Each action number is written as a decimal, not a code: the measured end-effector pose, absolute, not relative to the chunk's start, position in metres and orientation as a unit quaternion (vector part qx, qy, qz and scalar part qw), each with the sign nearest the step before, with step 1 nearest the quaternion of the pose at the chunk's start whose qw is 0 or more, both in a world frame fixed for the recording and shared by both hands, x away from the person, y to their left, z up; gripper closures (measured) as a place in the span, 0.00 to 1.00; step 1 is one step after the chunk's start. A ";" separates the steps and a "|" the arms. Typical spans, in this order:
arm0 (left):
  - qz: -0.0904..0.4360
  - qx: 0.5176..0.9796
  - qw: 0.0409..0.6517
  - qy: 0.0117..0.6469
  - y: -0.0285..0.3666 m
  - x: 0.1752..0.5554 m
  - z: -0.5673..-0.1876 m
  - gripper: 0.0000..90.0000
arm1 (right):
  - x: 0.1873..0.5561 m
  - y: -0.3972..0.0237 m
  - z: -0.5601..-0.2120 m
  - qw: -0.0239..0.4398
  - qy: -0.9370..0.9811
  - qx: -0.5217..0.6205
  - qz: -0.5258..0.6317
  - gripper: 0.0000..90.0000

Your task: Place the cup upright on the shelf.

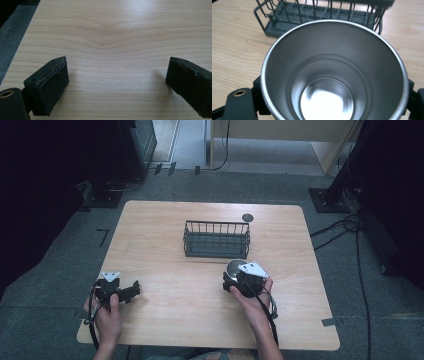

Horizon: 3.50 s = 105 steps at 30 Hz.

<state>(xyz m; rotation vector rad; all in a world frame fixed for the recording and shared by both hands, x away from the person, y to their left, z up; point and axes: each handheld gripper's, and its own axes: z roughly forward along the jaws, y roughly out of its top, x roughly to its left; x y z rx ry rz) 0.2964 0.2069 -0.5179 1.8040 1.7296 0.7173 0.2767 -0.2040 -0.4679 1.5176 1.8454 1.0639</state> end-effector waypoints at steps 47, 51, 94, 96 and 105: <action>0.266 0.667 0.269 0.642 0.207 0.296 -0.518 0.05 | 0.353 -0.183 -0.381 0.278 0.685 0.530 0.416 0.20; 0.266 0.667 0.269 0.642 0.207 0.297 -0.518 0.05 | 0.365 -0.180 -0.378 0.282 0.683 0.529 0.417 0.20; 0.266 0.668 0.268 0.642 0.207 0.296 -0.518 0.05 | 0.434 -0.161 -0.439 0.274 0.688 0.571 0.355 0.20; 0.266 0.668 0.268 0.641 0.207 0.296 -0.518 0.05 | 0.433 -0.160 -0.440 0.271 0.689 0.570 0.356 0.20; 0.266 0.668 0.268 0.641 0.207 0.296 -0.518 0.05 | 0.432 -0.161 -0.445 0.258 0.700 0.560 0.360 0.13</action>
